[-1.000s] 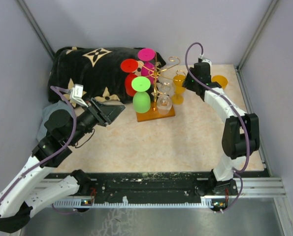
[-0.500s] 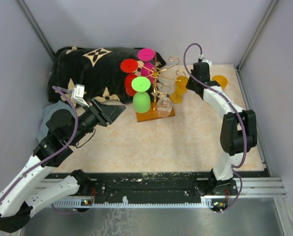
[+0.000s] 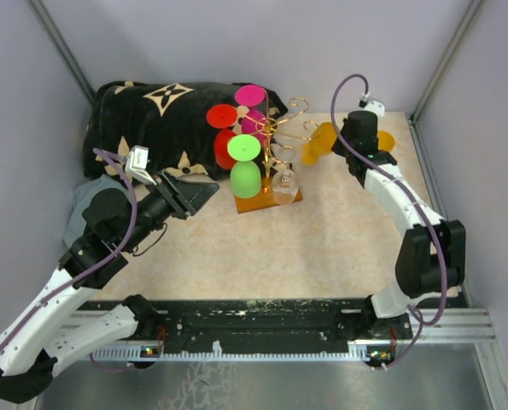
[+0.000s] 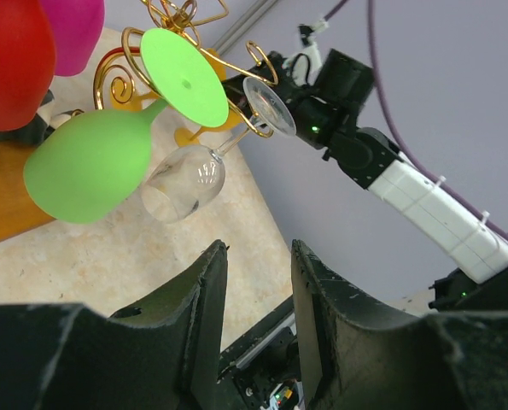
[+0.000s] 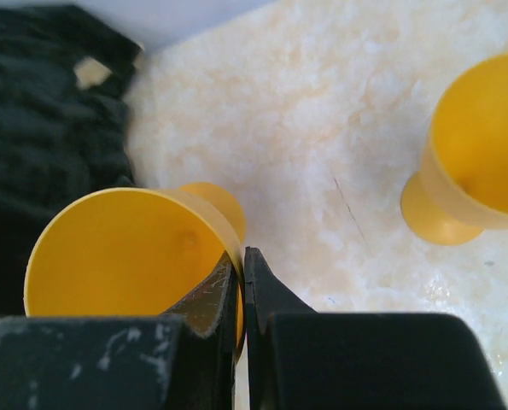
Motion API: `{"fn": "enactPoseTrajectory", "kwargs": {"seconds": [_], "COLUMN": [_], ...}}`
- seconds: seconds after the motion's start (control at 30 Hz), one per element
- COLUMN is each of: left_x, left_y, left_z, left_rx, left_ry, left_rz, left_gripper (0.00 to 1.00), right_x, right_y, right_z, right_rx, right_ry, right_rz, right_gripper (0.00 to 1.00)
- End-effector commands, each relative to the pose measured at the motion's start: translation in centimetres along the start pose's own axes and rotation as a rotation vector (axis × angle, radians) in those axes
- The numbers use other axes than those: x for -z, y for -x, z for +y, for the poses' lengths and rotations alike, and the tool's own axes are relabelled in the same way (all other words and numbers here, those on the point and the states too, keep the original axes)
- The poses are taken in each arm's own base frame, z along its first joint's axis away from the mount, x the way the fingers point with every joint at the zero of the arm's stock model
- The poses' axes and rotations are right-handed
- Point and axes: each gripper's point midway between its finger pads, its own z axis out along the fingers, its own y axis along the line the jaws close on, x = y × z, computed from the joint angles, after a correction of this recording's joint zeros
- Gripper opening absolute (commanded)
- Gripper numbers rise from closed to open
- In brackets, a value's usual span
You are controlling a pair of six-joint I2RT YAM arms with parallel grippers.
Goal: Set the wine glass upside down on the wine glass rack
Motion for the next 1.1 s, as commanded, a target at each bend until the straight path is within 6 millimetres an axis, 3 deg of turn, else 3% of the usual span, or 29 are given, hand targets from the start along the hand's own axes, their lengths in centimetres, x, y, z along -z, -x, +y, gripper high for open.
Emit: {"fn": "enactPoseTrajectory", "kwargs": {"seconds": [0.0,0.3,0.43,0.63,0.8,0.93,1.07], "left_x": [0.2,0.4,0.4,0.2,0.1,0.2,0.5], "left_y": [-0.1,0.1,0.1,0.1,0.0,-0.1,0.4], "left_z": [-0.6,-0.7,-1.1,-1.5,-2.6,-3.6,-5.6], "left_rx": [0.013,0.027,0.038,0.044,0.053,0.075,0.085], "left_ry": [-0.024,-0.029,-0.050,-0.073,-0.135,-0.207,-0.312], "left_rz": [0.006,-0.003,-0.006,-0.006,-0.004,-0.005,-0.025], "left_gripper": [0.42,0.42,0.42,0.42,0.42,0.43,0.43], "right_x": [5.3,13.7,18.8,25.8,31.1,35.5,38.4], "right_y": [8.2,12.1,14.0,15.1,15.7,15.8,15.0], "right_z": [1.7,0.0,-0.7,-0.8,1.2,4.5,8.1], "right_rx": [-0.078,-0.172,-0.230,-0.321,-0.356,-0.315,-0.260], "right_ry": [0.082,0.133,0.203,0.365,0.589,0.848,1.105], "right_rz": [-0.297,-0.592,-0.774,-0.948,-1.001,-1.009,-0.938], "right_gripper": [0.00,0.00,0.00,0.00,0.00,0.00,0.00]}}
